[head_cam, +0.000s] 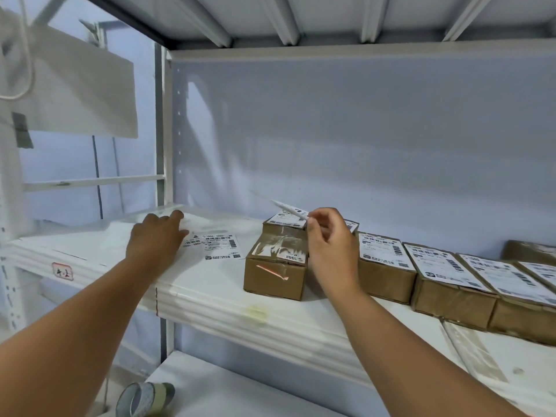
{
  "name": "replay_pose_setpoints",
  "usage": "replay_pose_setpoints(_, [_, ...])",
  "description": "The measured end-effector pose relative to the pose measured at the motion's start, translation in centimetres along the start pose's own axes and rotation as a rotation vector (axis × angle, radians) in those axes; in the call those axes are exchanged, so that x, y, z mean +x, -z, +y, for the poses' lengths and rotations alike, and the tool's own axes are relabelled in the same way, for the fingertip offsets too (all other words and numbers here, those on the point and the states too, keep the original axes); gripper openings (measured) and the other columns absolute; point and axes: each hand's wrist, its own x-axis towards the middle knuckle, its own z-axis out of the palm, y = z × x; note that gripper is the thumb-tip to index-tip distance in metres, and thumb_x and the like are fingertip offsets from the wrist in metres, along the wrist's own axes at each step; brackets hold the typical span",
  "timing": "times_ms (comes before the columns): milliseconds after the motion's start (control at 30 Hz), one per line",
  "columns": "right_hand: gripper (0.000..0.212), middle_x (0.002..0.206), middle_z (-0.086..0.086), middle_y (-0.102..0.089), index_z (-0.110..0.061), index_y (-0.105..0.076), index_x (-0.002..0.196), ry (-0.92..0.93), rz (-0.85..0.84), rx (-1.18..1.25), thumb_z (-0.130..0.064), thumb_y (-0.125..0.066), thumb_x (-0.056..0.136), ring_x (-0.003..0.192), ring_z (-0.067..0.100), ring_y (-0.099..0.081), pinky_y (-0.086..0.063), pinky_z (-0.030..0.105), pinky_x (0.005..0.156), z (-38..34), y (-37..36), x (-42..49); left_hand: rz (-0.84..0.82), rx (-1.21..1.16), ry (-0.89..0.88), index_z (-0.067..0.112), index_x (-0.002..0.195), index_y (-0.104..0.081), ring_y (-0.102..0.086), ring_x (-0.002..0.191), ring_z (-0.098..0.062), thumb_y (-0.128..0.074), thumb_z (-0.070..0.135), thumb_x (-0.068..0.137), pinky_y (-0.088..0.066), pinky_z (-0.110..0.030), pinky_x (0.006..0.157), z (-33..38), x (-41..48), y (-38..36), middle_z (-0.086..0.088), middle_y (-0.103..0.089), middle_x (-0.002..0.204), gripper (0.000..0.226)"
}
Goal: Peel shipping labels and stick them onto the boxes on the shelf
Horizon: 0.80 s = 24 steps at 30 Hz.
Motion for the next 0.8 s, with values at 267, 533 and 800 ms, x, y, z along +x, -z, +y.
replay_pose_setpoints(267, [0.009, 0.088, -0.013, -0.062, -0.018, -0.059, 0.097, 0.064, 0.012, -0.104, -0.023, -0.052, 0.095, 0.079, -0.010, -0.056, -0.041, 0.006, 0.071, -0.1, 0.1, -0.5, 0.492, -0.194, -0.135, 0.005, 0.105, -0.065, -0.054, 0.088, -0.042, -0.064, 0.010, 0.083, -0.043, -0.048, 0.076, 2.3, -1.5, 1.9, -0.019, -0.063, 0.096, 0.022])
replay_pose_setpoints(533, [0.016, 0.100, -0.004, -0.063, -0.017, -0.059, 0.104, 0.157, 0.067, -0.165, -0.028, -0.055, 0.093, 0.088, 0.013, -0.059, -0.047, 0.034, 0.081, -0.2, 0.0, -0.6, -0.110, -1.370, 0.008, 0.023, 0.100, -0.051, -0.070, 0.076, -0.019, -0.051, 0.037, 0.094, -0.055, -0.032, 0.076, 13.4, -3.8, 9.0, -0.007, -0.071, 0.085, 0.016])
replay_pose_setpoints(800, [0.031, 0.116, -0.006, -0.049, -0.019, -0.056, 0.114, 0.214, -0.015, -0.176, -0.026, -0.065, 0.085, 0.097, 0.003, -0.050, -0.031, 0.001, 0.084, -0.6, 0.4, -1.3, -0.157, -1.614, 0.356, 0.021, 0.082, -0.036, -0.067, 0.082, -0.029, -0.059, -0.002, 0.087, -0.056, -0.036, 0.080, 16.0, -2.5, 9.6, -0.017, -0.065, 0.100, 0.033])
